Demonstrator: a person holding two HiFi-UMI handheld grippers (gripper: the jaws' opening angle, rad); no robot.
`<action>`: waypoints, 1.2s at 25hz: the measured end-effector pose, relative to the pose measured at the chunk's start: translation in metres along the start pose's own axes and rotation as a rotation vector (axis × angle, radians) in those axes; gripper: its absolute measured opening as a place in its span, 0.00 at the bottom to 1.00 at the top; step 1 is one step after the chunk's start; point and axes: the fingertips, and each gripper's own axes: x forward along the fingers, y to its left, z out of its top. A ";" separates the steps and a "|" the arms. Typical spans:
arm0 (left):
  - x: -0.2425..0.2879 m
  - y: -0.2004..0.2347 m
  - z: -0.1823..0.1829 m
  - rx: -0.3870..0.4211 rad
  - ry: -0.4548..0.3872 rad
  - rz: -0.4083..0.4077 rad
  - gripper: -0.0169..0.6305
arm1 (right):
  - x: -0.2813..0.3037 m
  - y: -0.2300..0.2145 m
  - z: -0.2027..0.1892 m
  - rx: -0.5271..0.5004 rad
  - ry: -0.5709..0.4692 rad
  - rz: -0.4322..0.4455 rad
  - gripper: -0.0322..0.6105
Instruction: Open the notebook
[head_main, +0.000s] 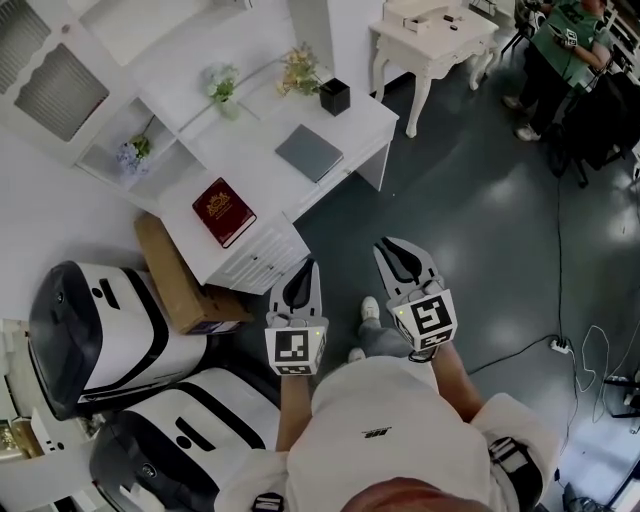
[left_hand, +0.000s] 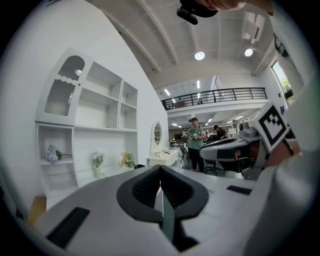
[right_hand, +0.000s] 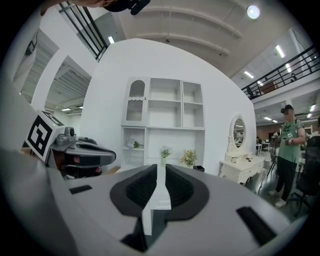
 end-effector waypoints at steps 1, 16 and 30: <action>0.007 0.002 0.001 -0.001 0.001 0.004 0.03 | 0.006 -0.005 0.001 0.000 0.000 0.005 0.11; 0.105 0.024 0.012 -0.003 0.039 0.060 0.03 | 0.089 -0.077 0.010 0.010 -0.006 0.086 0.11; 0.167 0.035 0.016 -0.010 0.052 0.108 0.03 | 0.139 -0.121 0.008 0.013 -0.007 0.147 0.11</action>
